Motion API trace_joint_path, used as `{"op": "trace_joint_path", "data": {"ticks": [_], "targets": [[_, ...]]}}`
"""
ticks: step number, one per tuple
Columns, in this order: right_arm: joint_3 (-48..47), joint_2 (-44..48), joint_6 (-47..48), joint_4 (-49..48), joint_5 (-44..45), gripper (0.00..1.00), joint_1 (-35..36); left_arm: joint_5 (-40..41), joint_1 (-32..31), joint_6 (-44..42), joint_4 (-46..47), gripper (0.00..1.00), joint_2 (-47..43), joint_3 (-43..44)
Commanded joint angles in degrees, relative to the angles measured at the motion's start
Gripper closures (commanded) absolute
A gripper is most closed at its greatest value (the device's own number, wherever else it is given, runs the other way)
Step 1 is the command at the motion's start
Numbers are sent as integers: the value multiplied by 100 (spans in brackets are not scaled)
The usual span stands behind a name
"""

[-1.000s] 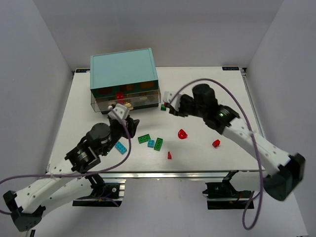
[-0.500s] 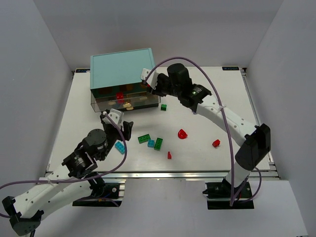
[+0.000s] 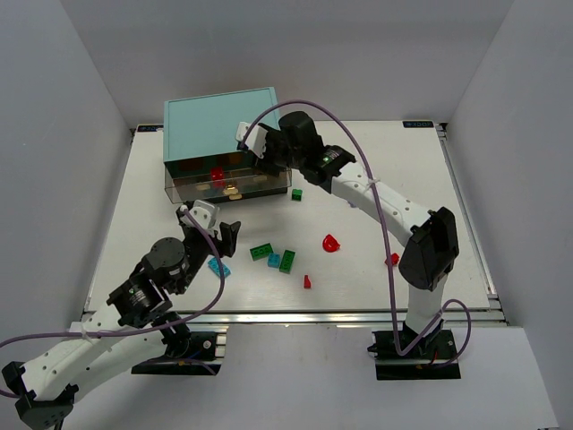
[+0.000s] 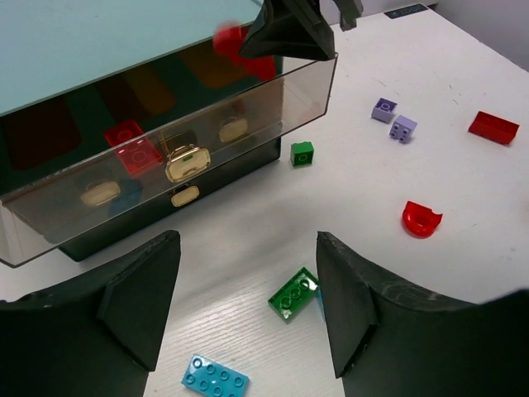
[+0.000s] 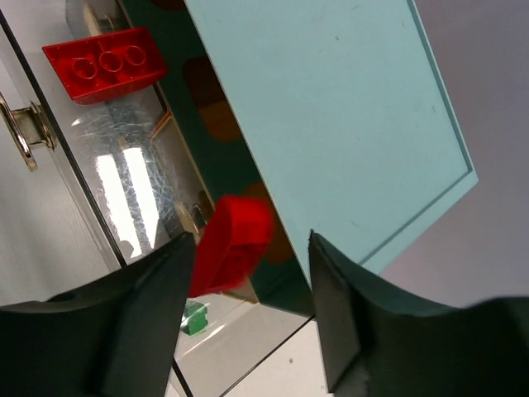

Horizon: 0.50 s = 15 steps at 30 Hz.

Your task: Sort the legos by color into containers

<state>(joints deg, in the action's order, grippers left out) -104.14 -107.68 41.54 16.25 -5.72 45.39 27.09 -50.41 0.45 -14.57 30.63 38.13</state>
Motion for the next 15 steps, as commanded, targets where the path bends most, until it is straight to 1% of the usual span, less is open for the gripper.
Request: {"op": "trace_joint_path", "data": {"ticks": [1,2,3,6,7,9,10,11,12,13,14,15], "targets": [[86,186,-137,-175,18,36,5,-300,14,-36,77,23,-13,-51],[104,212,-163,-192,27,33,5,-353,14,-201,86,23,-13,-60],[130,264,-225,-210,27,28,-12,-458,14,-220,94,23,-13,-77],[148,466,-417,-236,35,24,-21,-669,14,-264,103,22,-13,-69],[166,537,-523,-236,96,24,-30,-1001,14,-273,77,24,-40,-69],[332,877,-925,-245,412,25,-82,-1441,14,-335,129,33,-49,-104],[472,1054,-1120,-402,544,27,-135,-1861,14,-352,199,39,-31,-147],[961,1517,-1313,-543,919,37,-240,-2066,14,-352,217,57,152,-139],[1305,1791,-1489,-709,1010,47,-267,-2224,14,-361,200,66,301,-104],[1674,2116,-1856,-1076,1107,56,-311,-2382,14,-353,165,74,494,0],[2086,2398,-1982,-1245,1177,74,-494,-2697,14,-352,121,82,705,71],[2865,3036,-2044,-1352,1108,80,-557,-2996,14,-326,86,84,1151,159]]}}
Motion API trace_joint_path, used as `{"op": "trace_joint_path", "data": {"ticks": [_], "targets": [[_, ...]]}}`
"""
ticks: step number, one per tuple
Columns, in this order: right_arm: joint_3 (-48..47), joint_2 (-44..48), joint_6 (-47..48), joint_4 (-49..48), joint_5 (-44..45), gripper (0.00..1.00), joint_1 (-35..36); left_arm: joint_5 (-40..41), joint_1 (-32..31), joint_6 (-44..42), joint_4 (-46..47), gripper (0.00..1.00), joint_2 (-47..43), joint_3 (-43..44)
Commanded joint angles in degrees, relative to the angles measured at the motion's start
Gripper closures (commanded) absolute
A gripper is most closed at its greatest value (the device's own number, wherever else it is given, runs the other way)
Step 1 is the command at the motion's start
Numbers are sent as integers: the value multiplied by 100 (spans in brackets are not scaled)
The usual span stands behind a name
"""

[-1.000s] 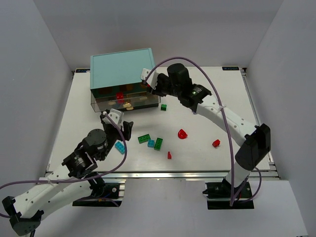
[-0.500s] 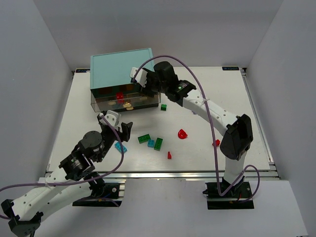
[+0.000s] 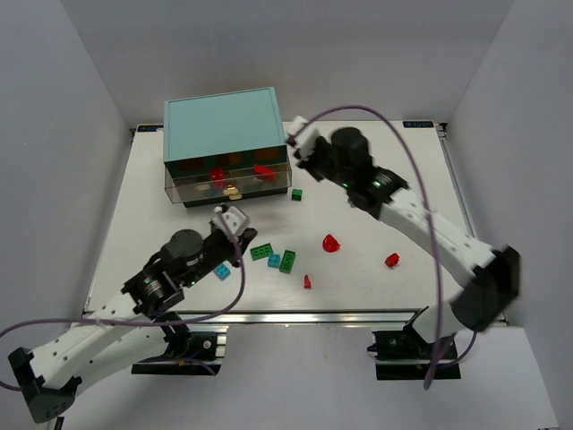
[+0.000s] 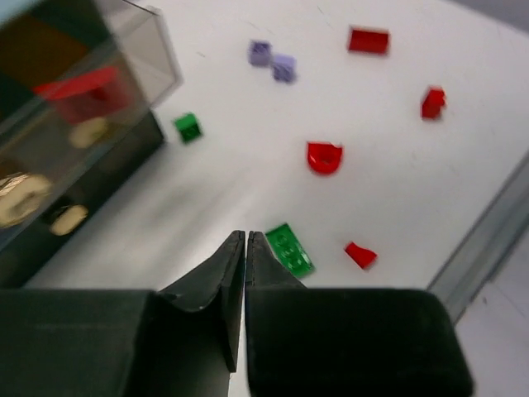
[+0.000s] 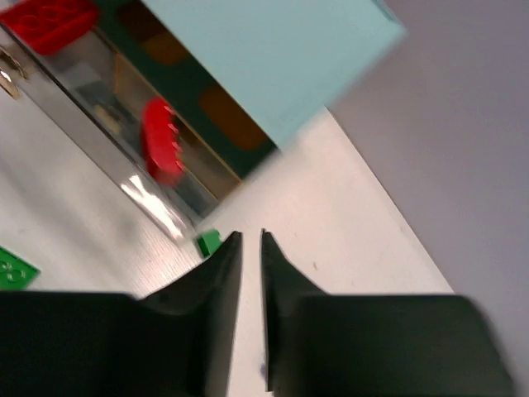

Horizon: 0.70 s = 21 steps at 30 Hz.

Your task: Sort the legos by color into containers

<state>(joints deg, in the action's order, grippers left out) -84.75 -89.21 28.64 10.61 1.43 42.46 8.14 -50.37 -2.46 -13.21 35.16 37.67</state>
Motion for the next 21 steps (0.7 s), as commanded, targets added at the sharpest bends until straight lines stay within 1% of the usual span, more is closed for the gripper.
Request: {"op": "trace_joint_path", "data": {"ticks": [1,2,3,4,5,6,7,8,9,10,11,12,13,14,16,17,18,19,21], "targets": [[1343,1491,-955,-876,393,84,-334,-1261,10,8,-85,84,921,345],[1704,1999,-1027,-964,384,89,-578,-1584,10,104,-85,84,1140,425],[2021,2213,-1106,-930,323,90,-659,-1744,10,131,-85,79,1551,495],[2589,2424,-1133,-816,192,88,-738,-1850,-60,175,-85,73,1782,583],[2839,2565,-1272,-667,-27,82,-1000,-1877,-113,411,-94,66,1984,758],[3067,2880,-1369,-387,-290,72,-1090,-2034,-113,500,-102,53,2386,846],[3496,3039,-1449,-289,-493,67,-1169,-2105,-113,623,-103,49,2582,926],[3683,3145,-1545,-201,-912,61,-1378,-2115,-192,867,-129,45,2784,1013],[3850,3373,-1703,-95,-1134,53,-1441,-2054,-253,992,-190,42,2951,1188],[4017,3497,-1765,-77,-1371,47,-1529,-1966,-324,1132,-199,40,3266,1251],[4254,3585,-1818,-77,-1730,41,-1808,-1870,-481,1456,-217,40,3409,1312],[4352,3751,-1888,-120,-1864,40,-1881,-1799,-570,1607,-234,40,3523,1435],[4449,3831,-1924,-173,-1979,39,-1977,-1511,-666,1774,-330,39,3655,1506],[4632,3928,-1976,-217,-2171,39,-2257,-1369,-850,2132,-409,39,3917,1585],[4827,3929,-2047,-296,-2331,39,-2382,-914,-1027,2459,-681,38,4165,1778],[4706,3877,-2038,-175,-2306,39,-2496,-606,-1106,2765,-726,37,4349,1814],[4548,3824,-2056,-8,-2244,38,-2531,-447,-1246,2899,-831,37,4438,1858],[4451,3780,-2091,185,-2261,39,-2584,-71,-1308,3161,-884,36,4525,1893],[4397,3779,-2100,222,-2270,40,-2655,265,-1449,3321,-1077,36,4780,1989]]}}
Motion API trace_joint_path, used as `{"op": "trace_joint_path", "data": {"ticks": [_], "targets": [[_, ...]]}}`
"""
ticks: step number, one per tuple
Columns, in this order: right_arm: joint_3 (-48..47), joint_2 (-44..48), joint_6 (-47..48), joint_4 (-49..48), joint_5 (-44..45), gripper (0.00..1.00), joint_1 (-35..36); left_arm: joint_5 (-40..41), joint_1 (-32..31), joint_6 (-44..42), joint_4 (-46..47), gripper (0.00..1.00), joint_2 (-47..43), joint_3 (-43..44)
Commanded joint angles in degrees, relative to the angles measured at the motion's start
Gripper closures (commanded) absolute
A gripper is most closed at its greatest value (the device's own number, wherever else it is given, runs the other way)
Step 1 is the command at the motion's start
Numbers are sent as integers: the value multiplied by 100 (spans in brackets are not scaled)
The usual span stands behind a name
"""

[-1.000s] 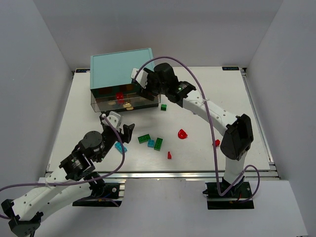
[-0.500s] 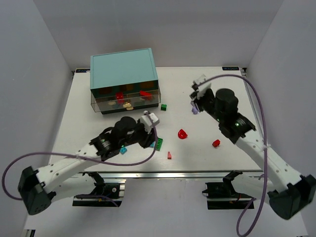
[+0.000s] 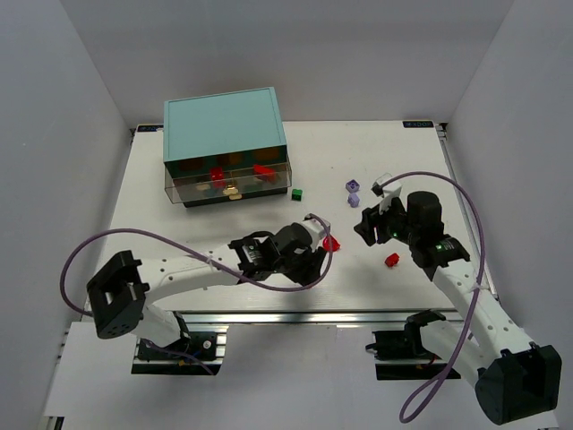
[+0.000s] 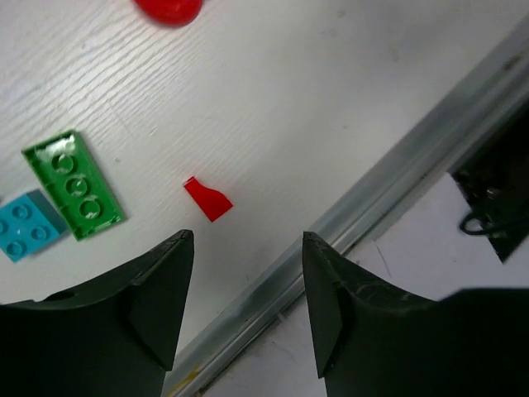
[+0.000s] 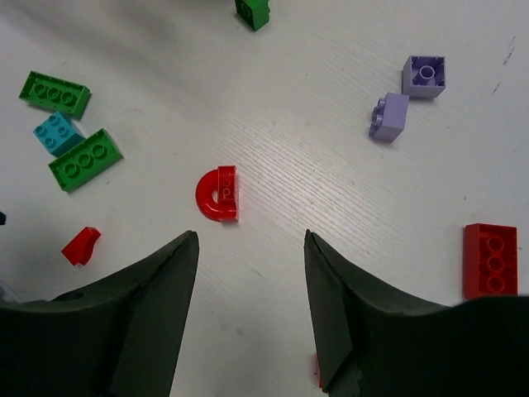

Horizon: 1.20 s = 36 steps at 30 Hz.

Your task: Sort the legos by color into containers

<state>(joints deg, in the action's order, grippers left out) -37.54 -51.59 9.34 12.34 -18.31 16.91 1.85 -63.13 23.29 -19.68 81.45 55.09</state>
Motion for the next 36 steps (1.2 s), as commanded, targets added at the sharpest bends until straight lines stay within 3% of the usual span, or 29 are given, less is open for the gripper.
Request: {"op": "trace_joint_path", "data": {"ticks": [1,7,12,21,28,32,36], "targets": [[-307,70,-126,49,-253,41,-91,1253,-173,913,-518,35,256,300],[-140,492,-64,-30,-94,49,-223,1880,-401,1187,-835,26,1091,703],[-105,571,-73,-21,-24,51,-258,2250,-507,1266,-1170,25,1794,1144],[-78,659,-99,-65,-42,55,-328,2276,-507,1283,-1038,26,2252,1259],[-78,659,-117,-74,-59,58,-363,2162,-560,1292,-844,43,2323,1136],[-78,633,-108,-65,-59,60,-372,2109,-560,1284,-783,65,2288,1109],[-78,633,-108,-74,-59,62,-381,2074,-560,1240,-791,75,2191,1092]]}}
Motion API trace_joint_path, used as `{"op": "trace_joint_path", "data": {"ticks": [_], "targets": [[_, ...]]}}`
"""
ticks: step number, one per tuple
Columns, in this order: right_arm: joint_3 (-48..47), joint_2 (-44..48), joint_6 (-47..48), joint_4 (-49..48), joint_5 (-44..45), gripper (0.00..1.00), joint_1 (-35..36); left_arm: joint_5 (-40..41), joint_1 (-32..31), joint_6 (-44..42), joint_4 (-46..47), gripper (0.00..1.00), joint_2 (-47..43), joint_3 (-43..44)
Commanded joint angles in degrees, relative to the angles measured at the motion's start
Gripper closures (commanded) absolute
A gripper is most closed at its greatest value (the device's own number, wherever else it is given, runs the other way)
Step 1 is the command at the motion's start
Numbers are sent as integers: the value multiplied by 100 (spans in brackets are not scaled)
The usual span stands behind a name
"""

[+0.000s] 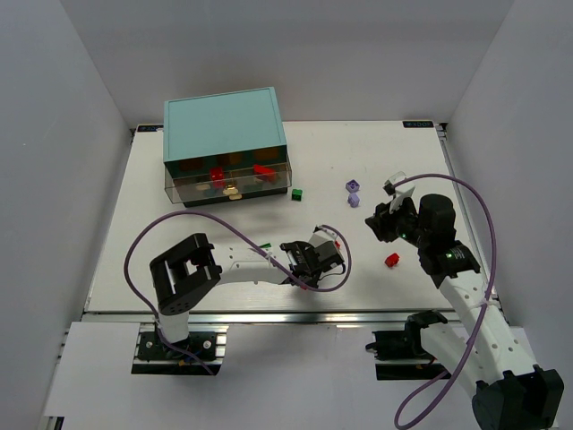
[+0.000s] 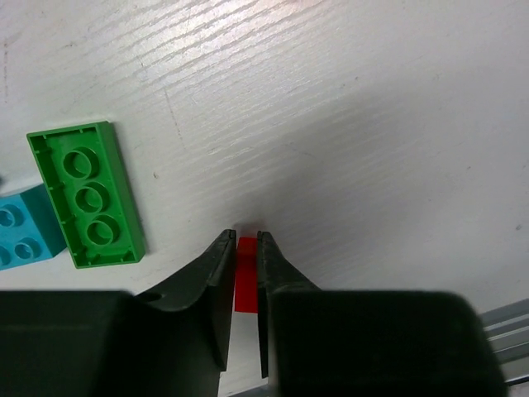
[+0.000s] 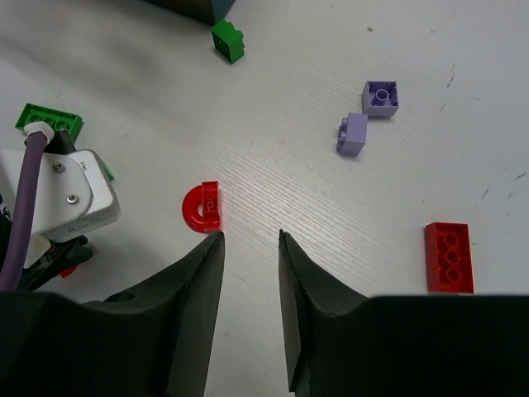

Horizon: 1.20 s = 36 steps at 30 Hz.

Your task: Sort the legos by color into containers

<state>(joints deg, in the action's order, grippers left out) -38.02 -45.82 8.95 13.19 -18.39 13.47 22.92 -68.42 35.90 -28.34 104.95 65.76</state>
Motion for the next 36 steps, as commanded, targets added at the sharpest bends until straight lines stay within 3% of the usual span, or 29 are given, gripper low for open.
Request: {"op": "trace_joint_path", "data": {"ticks": [1,6,11,16,25,32,36], "targets": [[-21,56,-78,-168,-50,62,-55,-24,-31,-39,48,77,-193,16],[-21,47,-78,-177,-50,64,-64,265,-31,-240,-102,85,-632,86],[-12,56,-78,-194,-24,64,-82,679,100,-583,-365,88,-1291,428],[-4,47,-78,-203,-7,64,-90,1627,206,-1234,-602,89,-1890,1069],[5,30,-60,-203,11,65,-126,2770,1084,-2613,-629,91,-1741,2678],[5,12,-51,-203,29,65,-143,2753,2069,-3124,-427,96,-1276,3575],[5,12,-60,-194,11,66,-161,2587,2508,-3124,-760,97,-731,4190]]}}
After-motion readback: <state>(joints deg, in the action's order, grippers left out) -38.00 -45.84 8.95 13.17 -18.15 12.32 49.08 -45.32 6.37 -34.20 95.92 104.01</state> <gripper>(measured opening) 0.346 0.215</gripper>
